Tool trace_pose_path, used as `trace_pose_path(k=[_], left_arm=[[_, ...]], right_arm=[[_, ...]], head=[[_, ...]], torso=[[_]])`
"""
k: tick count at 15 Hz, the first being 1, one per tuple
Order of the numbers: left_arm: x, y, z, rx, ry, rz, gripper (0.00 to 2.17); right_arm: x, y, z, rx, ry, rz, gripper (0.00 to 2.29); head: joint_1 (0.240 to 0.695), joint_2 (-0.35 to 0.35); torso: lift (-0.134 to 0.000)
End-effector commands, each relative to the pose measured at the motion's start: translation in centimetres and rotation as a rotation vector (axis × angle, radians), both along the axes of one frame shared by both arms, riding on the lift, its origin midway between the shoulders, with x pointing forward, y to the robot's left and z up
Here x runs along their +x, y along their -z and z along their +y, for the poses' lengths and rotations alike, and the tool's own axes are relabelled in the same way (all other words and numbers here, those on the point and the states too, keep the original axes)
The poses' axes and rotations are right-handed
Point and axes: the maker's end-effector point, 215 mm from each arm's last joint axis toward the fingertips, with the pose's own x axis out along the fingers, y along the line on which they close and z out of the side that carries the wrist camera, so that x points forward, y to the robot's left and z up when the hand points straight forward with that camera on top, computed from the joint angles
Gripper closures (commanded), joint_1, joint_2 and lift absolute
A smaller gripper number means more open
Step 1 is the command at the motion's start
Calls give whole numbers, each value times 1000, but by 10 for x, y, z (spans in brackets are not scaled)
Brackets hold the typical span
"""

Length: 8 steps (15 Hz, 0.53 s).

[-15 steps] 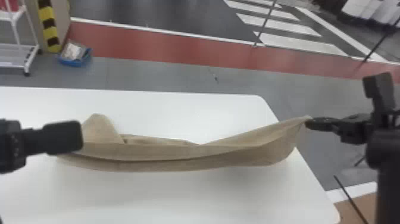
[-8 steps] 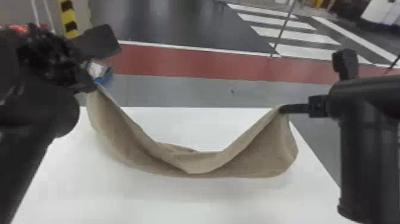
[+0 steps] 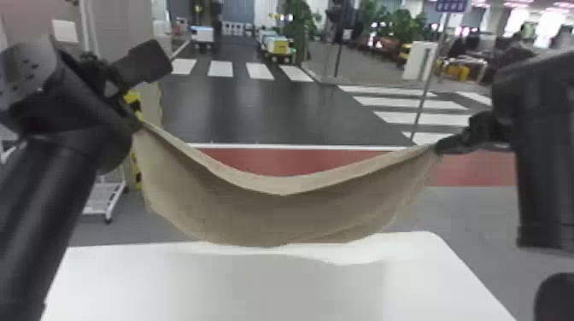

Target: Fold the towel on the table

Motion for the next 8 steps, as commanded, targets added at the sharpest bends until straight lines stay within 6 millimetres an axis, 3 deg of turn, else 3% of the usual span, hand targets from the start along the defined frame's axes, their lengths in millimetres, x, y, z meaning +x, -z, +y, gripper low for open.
trace_pose_path(k=[1, 2, 3, 4, 6, 8], left_arm=[[-27, -14, -7, -100, 36, -40, 1339], [-51, 1, 5, -104, 34, -45, 1339], [-83, 25, 18, -90, 36, -49, 1339], [-113, 55, 25, -81, 38, -29, 1339], [-172, 108, 36, -87, 49, 23, 1339], [-236, 157, 44, -93, 57, 89, 1339]], right_arm=[[-21, -17, -14, 64, 3, -49, 1244], [-39, -12, -19, 40, -38, -81, 1241], [-70, 5, -21, 8, -98, -100, 1241], [-104, 40, -19, -1, -135, -78, 1241], [-172, 107, -20, 3, -149, -7, 1241], [-236, 164, -28, 84, -112, 67, 1241]], head=[[313, -176], [296, -176], [290, -180], [309, -193], [379, -199], [480, -209]], torso=[[-124], [-124], [-124], [-124], [-124], [-124]])
